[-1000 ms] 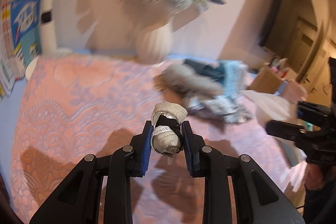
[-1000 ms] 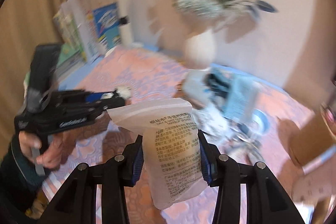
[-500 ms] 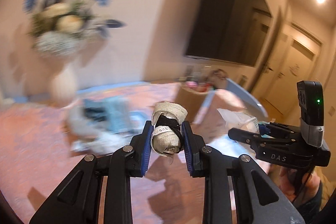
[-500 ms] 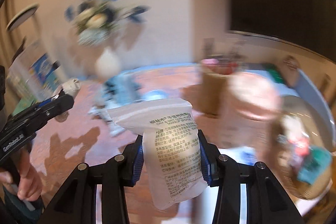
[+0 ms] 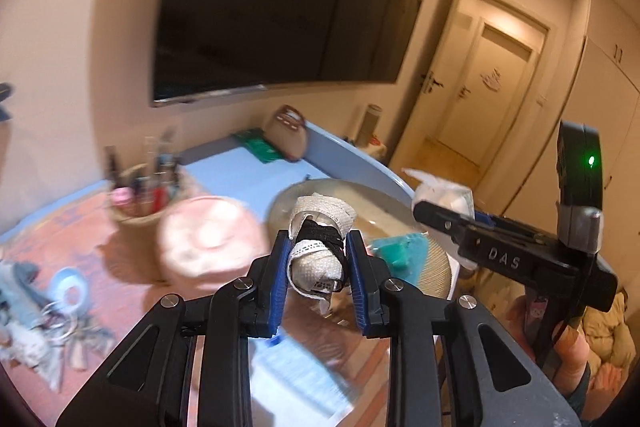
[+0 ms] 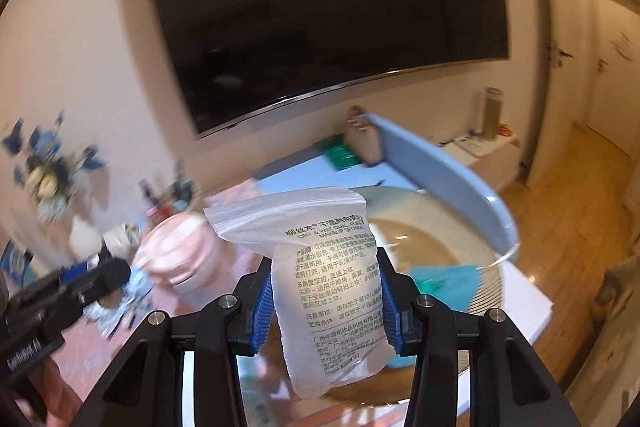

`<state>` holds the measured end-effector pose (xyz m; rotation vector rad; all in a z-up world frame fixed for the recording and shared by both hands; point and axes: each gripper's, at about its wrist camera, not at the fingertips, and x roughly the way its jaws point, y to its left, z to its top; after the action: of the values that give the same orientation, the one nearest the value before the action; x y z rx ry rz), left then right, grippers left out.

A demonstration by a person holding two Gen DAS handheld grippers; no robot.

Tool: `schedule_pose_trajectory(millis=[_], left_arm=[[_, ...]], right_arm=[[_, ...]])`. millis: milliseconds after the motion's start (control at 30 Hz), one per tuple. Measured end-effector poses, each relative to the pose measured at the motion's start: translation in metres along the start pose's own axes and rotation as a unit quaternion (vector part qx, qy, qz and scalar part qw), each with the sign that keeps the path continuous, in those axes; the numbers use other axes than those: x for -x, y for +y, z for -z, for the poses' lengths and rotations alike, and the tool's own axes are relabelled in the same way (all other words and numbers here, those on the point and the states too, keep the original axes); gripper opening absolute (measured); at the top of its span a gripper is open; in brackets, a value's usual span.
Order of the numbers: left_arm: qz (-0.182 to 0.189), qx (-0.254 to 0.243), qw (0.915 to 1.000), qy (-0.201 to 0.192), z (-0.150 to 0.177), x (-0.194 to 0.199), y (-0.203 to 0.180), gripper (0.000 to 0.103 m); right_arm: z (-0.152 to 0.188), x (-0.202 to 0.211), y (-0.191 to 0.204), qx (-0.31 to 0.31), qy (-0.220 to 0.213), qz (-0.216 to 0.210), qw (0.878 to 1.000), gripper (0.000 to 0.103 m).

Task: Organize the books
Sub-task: 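Carry the white roll and white packet to the glass plate and open both tools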

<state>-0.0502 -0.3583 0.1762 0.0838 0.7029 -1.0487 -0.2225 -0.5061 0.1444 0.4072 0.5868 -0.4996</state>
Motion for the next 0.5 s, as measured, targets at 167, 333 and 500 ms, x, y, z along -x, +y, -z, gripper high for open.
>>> schedule_pose_trajectory(millis=[167, 333, 500], left_arm=[[0.010, -0.010, 0.9998, 0.016, -0.008, -0.032, -0.023, 0.024], [0.011, -0.020, 0.9995, 0.021, -0.014, -0.049, -0.039, 0.024], [0.008, -0.022, 0.9993, 0.028, -0.016, -0.065, -0.044, 0.024]], right_arm=[[-0.011, -0.005, -0.025, -0.013, -0.008, 0.016, 1.000, 0.044], [-0.016, -0.013, -0.040, -0.015, -0.009, 0.018, 1.000, 0.044], [-0.016, -0.026, -0.046, -0.015, -0.003, 0.031, 0.999, 0.044]])
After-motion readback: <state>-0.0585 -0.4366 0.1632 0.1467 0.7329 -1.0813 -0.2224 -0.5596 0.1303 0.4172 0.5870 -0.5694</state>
